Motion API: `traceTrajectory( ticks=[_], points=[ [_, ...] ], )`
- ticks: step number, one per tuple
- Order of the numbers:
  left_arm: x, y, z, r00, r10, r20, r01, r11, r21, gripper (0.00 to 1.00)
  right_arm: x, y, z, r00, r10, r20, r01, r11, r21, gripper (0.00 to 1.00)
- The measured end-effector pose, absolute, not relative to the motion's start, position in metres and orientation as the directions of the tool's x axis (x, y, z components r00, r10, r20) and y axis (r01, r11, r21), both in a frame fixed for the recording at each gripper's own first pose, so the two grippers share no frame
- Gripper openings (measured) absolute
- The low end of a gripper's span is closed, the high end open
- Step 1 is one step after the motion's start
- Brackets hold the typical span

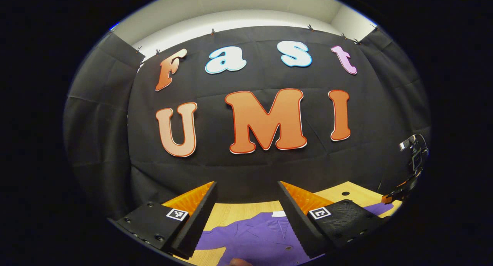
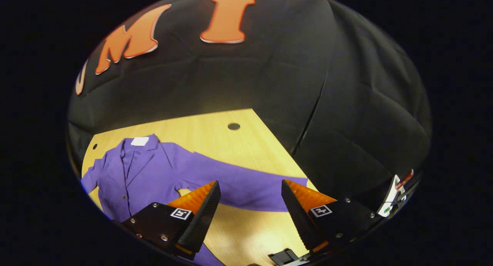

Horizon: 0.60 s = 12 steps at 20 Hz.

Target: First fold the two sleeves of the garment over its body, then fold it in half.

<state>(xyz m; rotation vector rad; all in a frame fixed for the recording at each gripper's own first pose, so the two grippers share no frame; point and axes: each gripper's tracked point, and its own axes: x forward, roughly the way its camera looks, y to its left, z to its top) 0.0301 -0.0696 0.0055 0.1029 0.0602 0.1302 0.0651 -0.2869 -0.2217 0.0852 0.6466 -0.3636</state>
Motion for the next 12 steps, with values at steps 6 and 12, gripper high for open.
traceTrajectory(
  ticks=[6,12],
  points=[
    [0.021,-0.057,-0.006,0.975,0.204,-0.089,-0.193,0.974,0.118,0.98,0.067,-0.332,-0.259,0.604,-0.306,-0.736,0.367,0.926,-0.085,0.96],
    [0.015,-0.039,-0.021,0.950,0.278,-0.143,-0.263,0.958,0.118,1.00,0.067,-0.367,-0.304,0.448,-0.194,-0.873,0.440,0.898,0.026,0.96]
  ],
)
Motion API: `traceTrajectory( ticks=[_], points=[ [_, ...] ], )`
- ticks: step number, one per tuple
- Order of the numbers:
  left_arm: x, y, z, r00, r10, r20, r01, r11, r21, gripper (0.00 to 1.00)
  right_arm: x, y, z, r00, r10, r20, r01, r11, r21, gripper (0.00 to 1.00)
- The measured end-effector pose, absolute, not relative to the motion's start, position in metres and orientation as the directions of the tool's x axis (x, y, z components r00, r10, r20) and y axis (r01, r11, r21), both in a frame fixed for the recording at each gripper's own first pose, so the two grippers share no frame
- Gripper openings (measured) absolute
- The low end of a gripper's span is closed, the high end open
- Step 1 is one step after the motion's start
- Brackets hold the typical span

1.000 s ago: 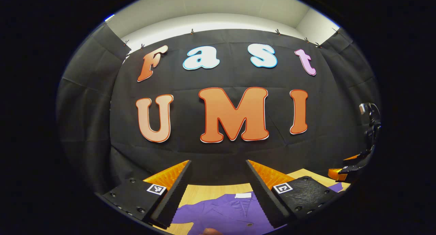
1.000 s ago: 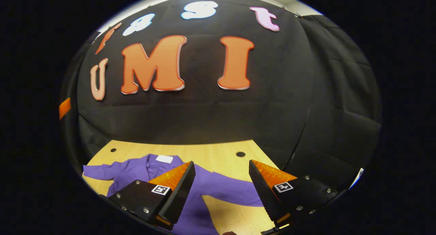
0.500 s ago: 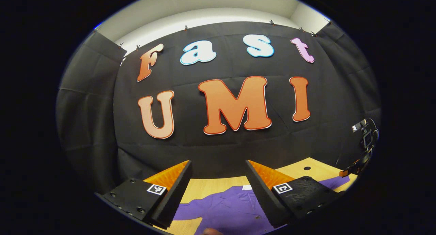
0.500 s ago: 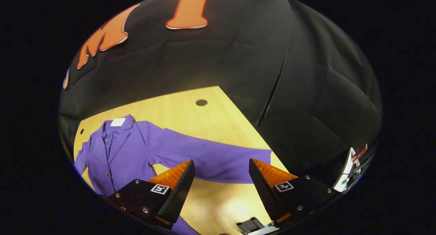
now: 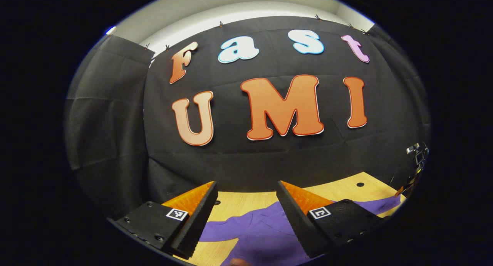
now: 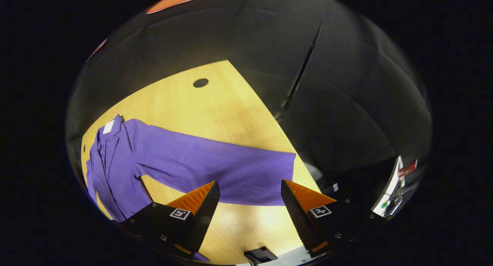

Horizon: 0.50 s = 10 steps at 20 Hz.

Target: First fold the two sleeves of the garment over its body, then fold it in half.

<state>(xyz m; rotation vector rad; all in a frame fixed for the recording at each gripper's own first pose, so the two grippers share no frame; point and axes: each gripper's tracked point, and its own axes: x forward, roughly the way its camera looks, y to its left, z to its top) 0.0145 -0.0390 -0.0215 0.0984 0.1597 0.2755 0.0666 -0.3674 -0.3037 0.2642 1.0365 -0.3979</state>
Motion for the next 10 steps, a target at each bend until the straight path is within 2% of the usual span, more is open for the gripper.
traceTrajectory(
  ticks=[2,4,10],
  points=[
    [0.012,-0.037,-0.028,0.941,0.296,-0.165,-0.279,0.953,0.119,0.98,0.063,-0.384,-0.318,0.384,-0.157,-0.910,0.486,0.872,0.055,0.95],
    [0.010,-0.035,-0.033,0.932,0.312,-0.184,-0.291,0.948,0.133,1.00,0.061,-0.403,-0.327,0.335,-0.153,-0.930,0.498,0.866,0.037,0.95],
    [0.006,-0.039,-0.040,0.919,0.326,-0.220,-0.297,0.943,0.152,0.98,0.063,-0.416,-0.353,0.229,-0.080,-0.970,0.539,0.840,0.058,0.93]
  ],
)
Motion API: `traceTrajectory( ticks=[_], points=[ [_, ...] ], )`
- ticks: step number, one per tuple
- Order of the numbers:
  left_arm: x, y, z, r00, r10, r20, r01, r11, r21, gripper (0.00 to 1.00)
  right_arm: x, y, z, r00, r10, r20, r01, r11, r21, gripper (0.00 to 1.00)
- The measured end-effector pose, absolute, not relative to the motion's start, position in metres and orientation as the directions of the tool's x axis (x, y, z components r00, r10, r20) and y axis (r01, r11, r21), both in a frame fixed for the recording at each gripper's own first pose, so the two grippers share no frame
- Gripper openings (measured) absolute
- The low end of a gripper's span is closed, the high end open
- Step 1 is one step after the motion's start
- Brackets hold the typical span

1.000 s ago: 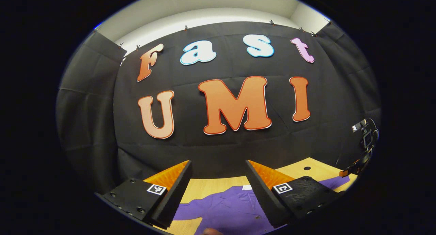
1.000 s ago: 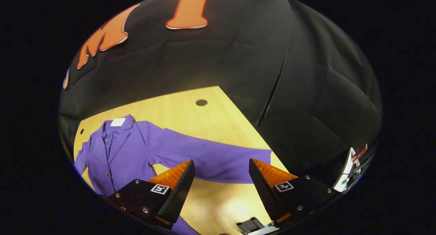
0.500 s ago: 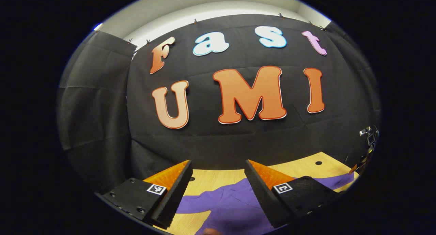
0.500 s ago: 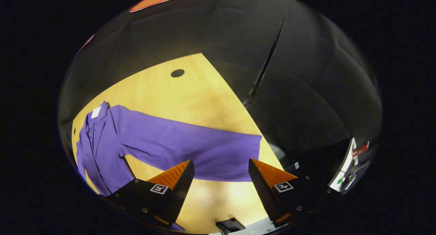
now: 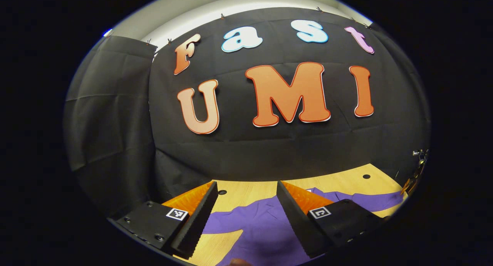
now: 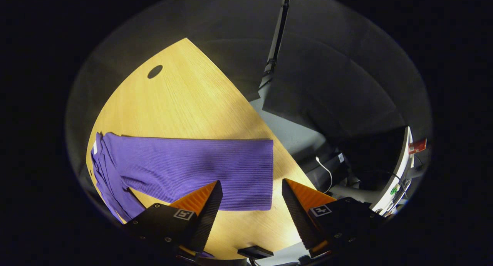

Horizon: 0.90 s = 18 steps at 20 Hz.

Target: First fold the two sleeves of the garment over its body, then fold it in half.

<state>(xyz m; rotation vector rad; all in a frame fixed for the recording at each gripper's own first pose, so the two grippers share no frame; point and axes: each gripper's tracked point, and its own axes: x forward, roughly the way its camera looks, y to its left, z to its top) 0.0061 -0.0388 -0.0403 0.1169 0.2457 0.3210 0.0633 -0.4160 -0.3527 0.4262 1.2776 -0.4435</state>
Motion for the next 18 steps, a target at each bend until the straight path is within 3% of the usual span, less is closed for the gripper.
traceTrajectory(
  ticks=[3,6,9,10,11,12,16,18],
  points=[
    [0.005,-0.047,-0.045,0.917,0.322,-0.234,-0.285,0.942,0.180,0.98,0.064,-0.416,-0.365,0.188,-0.062,-0.980,0.543,0.838,0.051,0.90],
    [0.005,-0.053,-0.050,0.915,0.320,-0.245,-0.273,0.939,0.207,0.98,0.067,-0.405,-0.376,0.170,-0.030,-0.985,0.564,0.822,0.073,0.80],
    [0.004,-0.058,-0.051,0.914,0.318,-0.254,-0.268,0.940,0.212,0.98,0.067,-0.403,-0.380,0.152,-0.047,-0.987,0.535,0.844,0.043,0.80],
    [0.003,-0.060,-0.051,0.915,0.315,-0.253,-0.265,0.940,0.213,0.98,0.070,-0.401,-0.377,0.154,-0.046,-0.987,0.534,0.845,0.044,0.65],
    [0.004,-0.062,-0.050,0.916,0.313,-0.253,-0.262,0.941,0.215,0.98,0.073,-0.401,-0.377,0.164,-0.050,-0.985,0.534,0.844,0.046,0.70],
    [0.005,-0.063,-0.049,0.916,0.313,-0.251,-0.262,0.940,0.217,1.00,0.078,-0.400,-0.377,0.180,-0.054,-0.982,0.529,0.847,0.050,0.49],
    [0.001,-0.065,-0.048,0.915,0.317,-0.248,-0.266,0.939,0.219,1.00,0.088,-0.392,-0.375,0.233,-0.052,-0.971,0.498,0.864,0.073,0.04],
    [-0.003,-0.061,-0.047,0.913,0.325,-0.246,-0.275,0.937,0.214,1.00,0.088,-0.383,-0.366,0.261,-0.054,-0.964,0.462,0.884,0.075,0.03]
  ],
)
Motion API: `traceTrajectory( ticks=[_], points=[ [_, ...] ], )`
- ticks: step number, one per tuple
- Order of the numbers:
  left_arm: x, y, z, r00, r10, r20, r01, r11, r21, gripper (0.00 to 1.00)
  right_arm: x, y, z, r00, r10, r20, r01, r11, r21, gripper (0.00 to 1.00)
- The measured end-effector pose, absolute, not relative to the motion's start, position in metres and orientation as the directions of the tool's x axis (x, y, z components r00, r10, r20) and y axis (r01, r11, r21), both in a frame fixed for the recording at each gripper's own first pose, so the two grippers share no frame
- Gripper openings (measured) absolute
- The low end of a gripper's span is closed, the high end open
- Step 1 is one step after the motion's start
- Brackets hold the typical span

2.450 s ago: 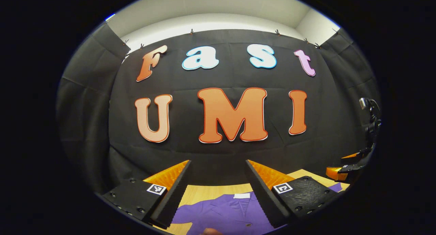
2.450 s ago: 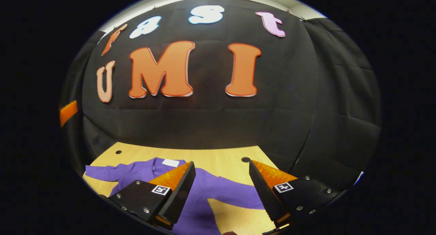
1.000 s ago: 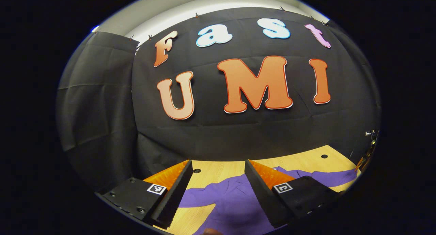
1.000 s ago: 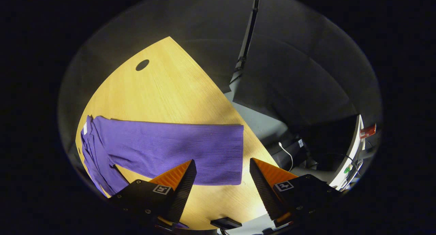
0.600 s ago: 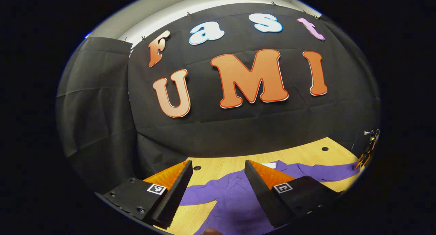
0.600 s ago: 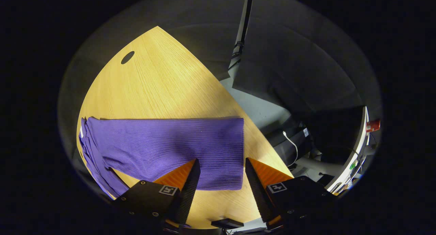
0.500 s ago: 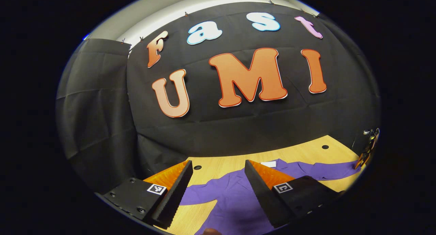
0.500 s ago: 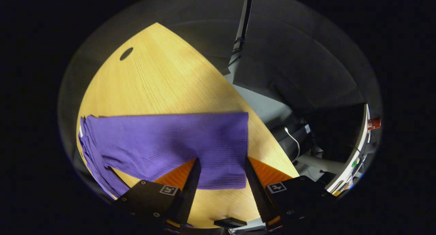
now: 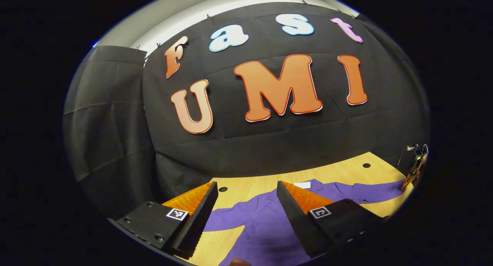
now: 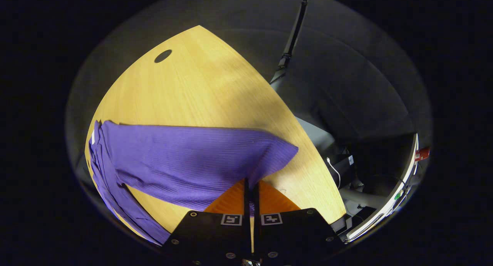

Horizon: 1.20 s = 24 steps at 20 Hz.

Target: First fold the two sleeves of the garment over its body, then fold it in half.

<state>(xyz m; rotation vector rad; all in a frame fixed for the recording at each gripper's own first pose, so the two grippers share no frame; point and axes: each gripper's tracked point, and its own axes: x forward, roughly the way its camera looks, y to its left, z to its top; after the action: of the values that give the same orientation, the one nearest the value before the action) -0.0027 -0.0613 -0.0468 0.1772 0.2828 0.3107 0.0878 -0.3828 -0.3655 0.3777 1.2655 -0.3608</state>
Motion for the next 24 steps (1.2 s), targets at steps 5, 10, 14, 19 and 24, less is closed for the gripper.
traceTrajectory(
  ticks=[5,10,14,19,24],
  points=[
    [0.004,-0.045,-0.048,0.927,0.291,-0.238,-0.248,0.949,0.197,1.00,0.103,-0.342,-0.310,0.392,-0.030,-0.919,0.420,0.895,0.149,0.03],
    [0.014,-0.018,-0.044,0.950,0.228,-0.212,-0.190,0.964,0.186,1.00,0.114,-0.305,-0.259,0.460,-0.039,-0.887,0.403,0.900,0.169,0.03],
    [0.014,0.010,-0.053,0.951,0.219,-0.220,-0.187,0.970,0.156,0.98,0.131,-0.259,-0.214,0.520,-0.022,-0.854,0.356,0.914,0.194,0.03],
    [0.009,0.046,-0.067,0.945,0.223,-0.240,-0.201,0.973,0.114,0.98,0.160,-0.181,-0.177,0.575,0.036,-0.817,0.236,0.949,0.208,0.03],
    [0.004,0.078,-0.076,0.939,0.238,-0.247,-0.221,0.971,0.095,0.99,0.180,-0.099,-0.162,0.588,0.091,-0.804,0.124,0.972,0.201,0.03]
  ],
)
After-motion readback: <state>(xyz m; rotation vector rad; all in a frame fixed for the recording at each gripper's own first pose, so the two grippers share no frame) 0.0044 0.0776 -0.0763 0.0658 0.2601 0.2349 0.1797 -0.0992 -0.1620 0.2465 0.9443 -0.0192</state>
